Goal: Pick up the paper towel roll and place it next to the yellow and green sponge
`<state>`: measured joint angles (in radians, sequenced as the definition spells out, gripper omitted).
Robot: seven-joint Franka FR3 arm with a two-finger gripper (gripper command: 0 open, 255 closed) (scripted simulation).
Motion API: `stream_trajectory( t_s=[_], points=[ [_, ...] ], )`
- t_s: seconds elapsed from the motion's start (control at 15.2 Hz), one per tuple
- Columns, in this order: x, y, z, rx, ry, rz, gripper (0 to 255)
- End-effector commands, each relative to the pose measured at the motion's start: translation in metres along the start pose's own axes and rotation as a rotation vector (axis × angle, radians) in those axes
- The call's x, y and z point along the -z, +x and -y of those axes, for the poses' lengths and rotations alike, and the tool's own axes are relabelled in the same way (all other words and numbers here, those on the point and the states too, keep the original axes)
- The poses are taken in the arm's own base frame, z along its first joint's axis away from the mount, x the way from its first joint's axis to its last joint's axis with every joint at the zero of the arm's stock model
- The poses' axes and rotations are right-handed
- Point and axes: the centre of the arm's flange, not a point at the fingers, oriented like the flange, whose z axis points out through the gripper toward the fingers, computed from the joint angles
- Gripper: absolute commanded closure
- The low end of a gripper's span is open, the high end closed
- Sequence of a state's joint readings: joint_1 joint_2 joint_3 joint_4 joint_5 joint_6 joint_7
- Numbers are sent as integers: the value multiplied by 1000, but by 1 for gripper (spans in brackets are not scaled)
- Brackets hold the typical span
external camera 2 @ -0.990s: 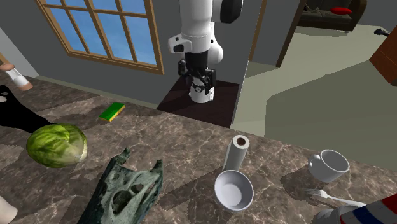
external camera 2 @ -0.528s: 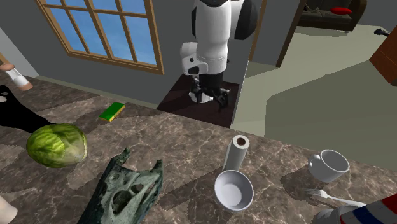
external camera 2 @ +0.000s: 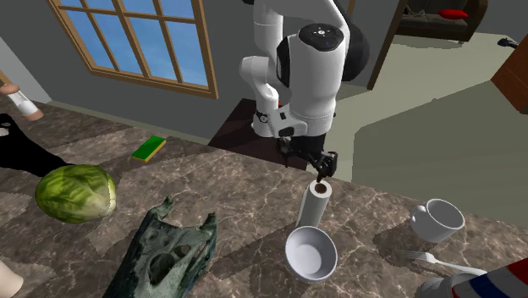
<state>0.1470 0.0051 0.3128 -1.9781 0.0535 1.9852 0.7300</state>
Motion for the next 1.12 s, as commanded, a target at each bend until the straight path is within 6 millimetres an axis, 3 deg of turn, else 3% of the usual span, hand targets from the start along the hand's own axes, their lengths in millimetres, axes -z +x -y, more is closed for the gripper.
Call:
stream_trajectory(
  t_s=[0.0, 0.2, 0.66, 1.06],
  points=[
    [-9, 9, 21, -5, 7, 3, 0],
    [-21, 20, 50, -10, 15, 7, 0],
    [-58, 19, 50, -10, 15, 7, 0],
    [-61, 19, 50, -10, 15, 7, 0]
  ],
)
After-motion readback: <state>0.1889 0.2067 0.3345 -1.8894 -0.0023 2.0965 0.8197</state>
